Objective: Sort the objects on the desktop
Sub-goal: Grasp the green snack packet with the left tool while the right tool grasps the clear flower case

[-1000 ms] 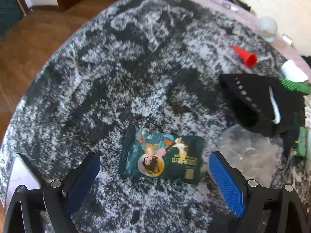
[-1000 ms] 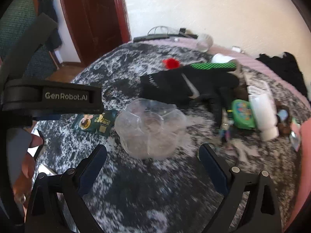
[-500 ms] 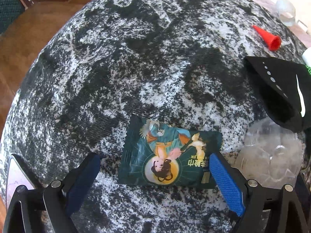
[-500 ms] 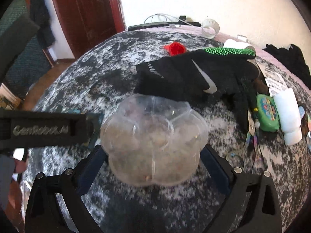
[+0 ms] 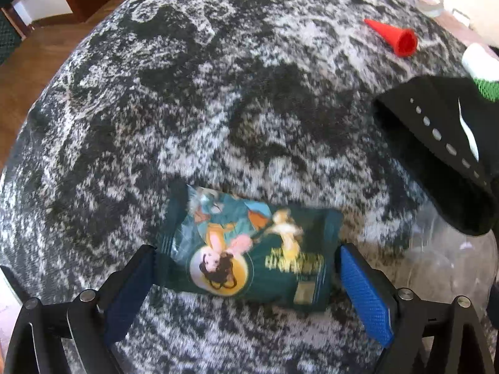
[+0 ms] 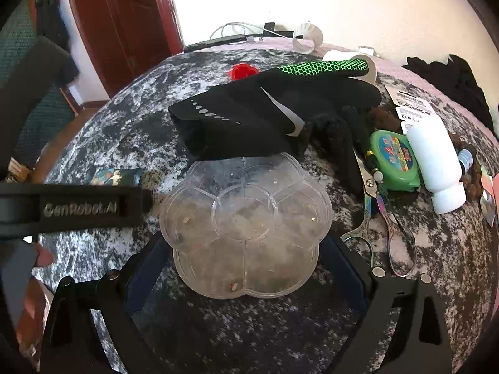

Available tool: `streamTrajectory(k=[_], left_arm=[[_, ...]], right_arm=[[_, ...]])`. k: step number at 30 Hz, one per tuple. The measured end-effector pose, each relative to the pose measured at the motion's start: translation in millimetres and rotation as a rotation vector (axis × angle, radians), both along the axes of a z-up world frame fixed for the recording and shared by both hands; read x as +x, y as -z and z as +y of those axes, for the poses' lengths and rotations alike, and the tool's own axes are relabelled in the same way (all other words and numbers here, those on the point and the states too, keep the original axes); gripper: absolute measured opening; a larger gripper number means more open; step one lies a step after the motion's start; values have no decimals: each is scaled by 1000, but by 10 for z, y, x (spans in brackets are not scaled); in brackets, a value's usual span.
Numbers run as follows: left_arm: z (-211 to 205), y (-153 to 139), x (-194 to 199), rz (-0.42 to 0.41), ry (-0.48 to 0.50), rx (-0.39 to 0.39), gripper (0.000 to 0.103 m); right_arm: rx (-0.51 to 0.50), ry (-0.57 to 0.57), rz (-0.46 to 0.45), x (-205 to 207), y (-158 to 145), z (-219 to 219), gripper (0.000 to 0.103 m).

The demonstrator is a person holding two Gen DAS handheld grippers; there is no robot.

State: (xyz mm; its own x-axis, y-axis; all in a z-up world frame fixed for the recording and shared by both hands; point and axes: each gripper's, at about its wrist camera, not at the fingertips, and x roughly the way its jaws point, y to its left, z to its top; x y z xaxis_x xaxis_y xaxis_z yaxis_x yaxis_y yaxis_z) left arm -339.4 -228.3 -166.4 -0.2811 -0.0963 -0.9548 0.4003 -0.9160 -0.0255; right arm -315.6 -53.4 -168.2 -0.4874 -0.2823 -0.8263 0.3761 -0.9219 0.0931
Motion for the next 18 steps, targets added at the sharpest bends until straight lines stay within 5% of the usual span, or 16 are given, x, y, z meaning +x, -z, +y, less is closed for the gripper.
streamTrajectory(k=[2,6,13,15,18], left_arm=[[5,-26,-17,17,-2,-5,87],[111,-126,-27,29,27,-33,49],[152,-172,35,32,21,-44,48],[141,-177,109,50,19,-51,47],[245,-311,147,91,40,-84,47]], right_arm=[[0,0,-2,2,-3,7,98],[1,0,-7,3,-12,7,98],[-8,7,-22,28,-53,57,97],[-9,11,-23,48,-71,86,80],[-11,13,-22,80,-103,133,80]])
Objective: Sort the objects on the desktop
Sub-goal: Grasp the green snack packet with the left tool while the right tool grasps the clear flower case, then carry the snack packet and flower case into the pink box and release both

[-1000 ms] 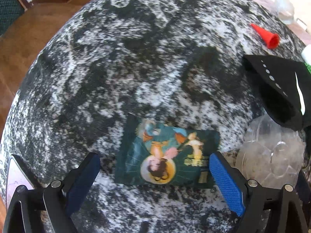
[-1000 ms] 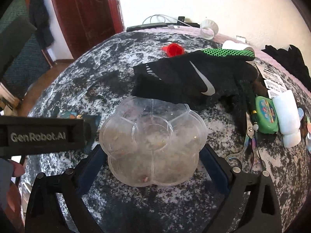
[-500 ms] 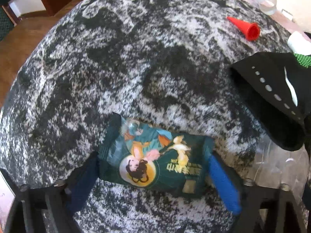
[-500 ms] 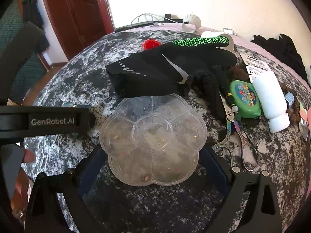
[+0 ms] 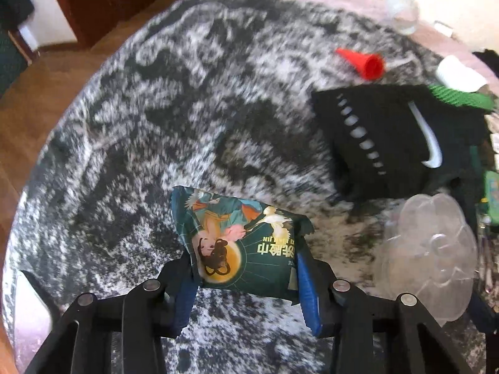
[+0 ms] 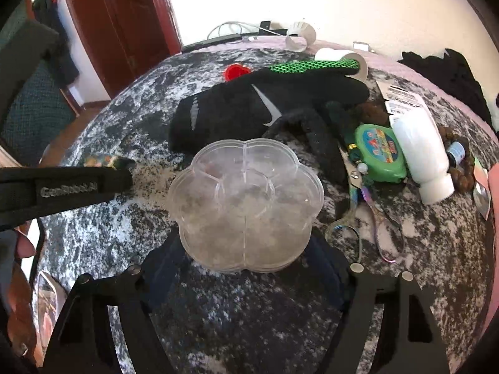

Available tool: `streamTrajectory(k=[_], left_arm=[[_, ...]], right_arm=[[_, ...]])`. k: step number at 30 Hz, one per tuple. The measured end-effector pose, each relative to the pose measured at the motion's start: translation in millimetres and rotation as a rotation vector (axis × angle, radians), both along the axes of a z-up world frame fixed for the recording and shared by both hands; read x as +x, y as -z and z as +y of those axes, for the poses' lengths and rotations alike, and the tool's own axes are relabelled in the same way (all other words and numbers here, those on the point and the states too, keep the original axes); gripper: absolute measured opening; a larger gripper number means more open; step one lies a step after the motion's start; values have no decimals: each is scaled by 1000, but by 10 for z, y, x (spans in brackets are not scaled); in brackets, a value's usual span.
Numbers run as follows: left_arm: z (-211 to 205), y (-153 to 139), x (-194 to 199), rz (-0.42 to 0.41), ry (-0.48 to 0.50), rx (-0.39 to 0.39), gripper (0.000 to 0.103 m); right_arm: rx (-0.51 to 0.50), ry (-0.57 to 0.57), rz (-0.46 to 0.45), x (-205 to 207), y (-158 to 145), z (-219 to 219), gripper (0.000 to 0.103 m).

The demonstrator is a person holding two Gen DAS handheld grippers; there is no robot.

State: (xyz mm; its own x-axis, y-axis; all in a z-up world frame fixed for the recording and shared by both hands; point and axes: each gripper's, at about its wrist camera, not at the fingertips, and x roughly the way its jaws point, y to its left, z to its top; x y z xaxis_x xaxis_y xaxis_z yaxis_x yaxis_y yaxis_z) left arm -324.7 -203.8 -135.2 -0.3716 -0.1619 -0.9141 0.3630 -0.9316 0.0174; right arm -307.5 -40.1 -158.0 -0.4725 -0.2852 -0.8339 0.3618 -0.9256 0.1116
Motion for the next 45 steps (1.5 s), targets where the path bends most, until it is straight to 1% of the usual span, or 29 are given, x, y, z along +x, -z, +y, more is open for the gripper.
streamTrajectory(k=[3,4,6,11,14,21,27,30,36,41,45], left_arm=[[95,-116,131,37,19,-24,46],[72,-132,102,45,25,-28,46],[124,-214,170,62,36,-35,46],[157,-318,233,80,51,-47,46],[183,-397,355,89,53,-53,46],[281,-660,712,130,79,-77,46],[519,-940,1094,185,120,-88,46],[779,-1105,1264,221,157,-101,46],[1405,-1377,1499,268,256,-94,46],[2056,-1683,1644,320,364,-91,47],[2660,-1980,1692,370,458,-90,47]], right_arm=[[2,5,9,47,-38,53,80],[0,6,12,66,-56,70,80],[-5,8,23,116,-106,103,80],[-13,5,68,303,-298,181,80],[-18,2,88,434,-424,218,80],[-21,10,144,824,-787,399,80],[-40,46,190,1215,-1161,742,80],[-55,72,224,1435,-1380,965,80],[-85,140,307,1884,-1845,1491,80],[-94,222,379,2215,-2161,2068,80],[-95,306,427,2432,-2376,2643,80]])
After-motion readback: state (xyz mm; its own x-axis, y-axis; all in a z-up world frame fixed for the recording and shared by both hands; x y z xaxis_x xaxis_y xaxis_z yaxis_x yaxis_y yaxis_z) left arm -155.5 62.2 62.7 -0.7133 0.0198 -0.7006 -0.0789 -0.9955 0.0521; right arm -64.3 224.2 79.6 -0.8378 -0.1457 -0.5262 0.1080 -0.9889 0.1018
